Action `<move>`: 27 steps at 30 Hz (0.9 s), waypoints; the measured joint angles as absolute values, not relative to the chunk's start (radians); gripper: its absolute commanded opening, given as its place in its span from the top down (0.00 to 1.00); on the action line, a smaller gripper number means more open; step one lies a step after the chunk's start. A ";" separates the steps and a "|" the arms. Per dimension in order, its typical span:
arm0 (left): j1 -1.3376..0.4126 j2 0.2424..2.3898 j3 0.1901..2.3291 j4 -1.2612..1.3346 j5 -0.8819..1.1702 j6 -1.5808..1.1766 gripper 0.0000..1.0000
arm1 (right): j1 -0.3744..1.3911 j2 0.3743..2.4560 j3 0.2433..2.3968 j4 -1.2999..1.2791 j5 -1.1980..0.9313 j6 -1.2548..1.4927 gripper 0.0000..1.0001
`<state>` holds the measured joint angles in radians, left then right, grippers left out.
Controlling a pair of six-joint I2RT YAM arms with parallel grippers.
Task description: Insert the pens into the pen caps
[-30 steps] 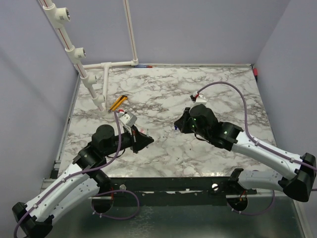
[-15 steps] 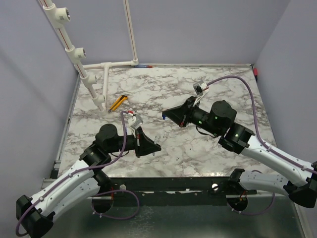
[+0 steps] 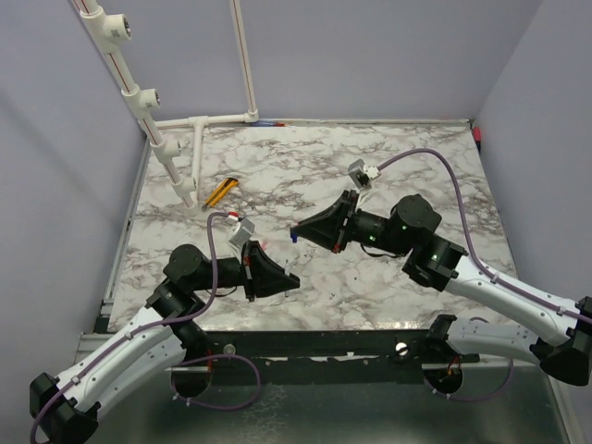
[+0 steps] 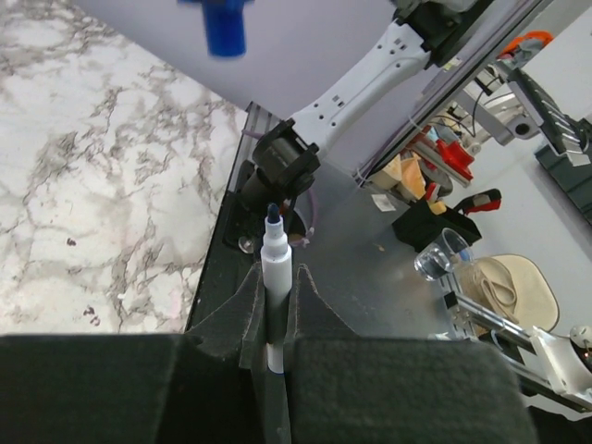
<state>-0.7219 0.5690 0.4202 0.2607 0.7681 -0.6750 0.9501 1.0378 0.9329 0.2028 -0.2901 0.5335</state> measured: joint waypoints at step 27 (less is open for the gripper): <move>-0.722 0.577 0.403 0.359 0.808 -0.737 1.00 | 1.056 1.040 0.888 0.225 -0.295 0.530 0.99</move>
<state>-0.7219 0.5774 0.4030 0.3588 0.8082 -0.7372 1.0561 1.0405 0.8883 0.2253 -0.2955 0.5304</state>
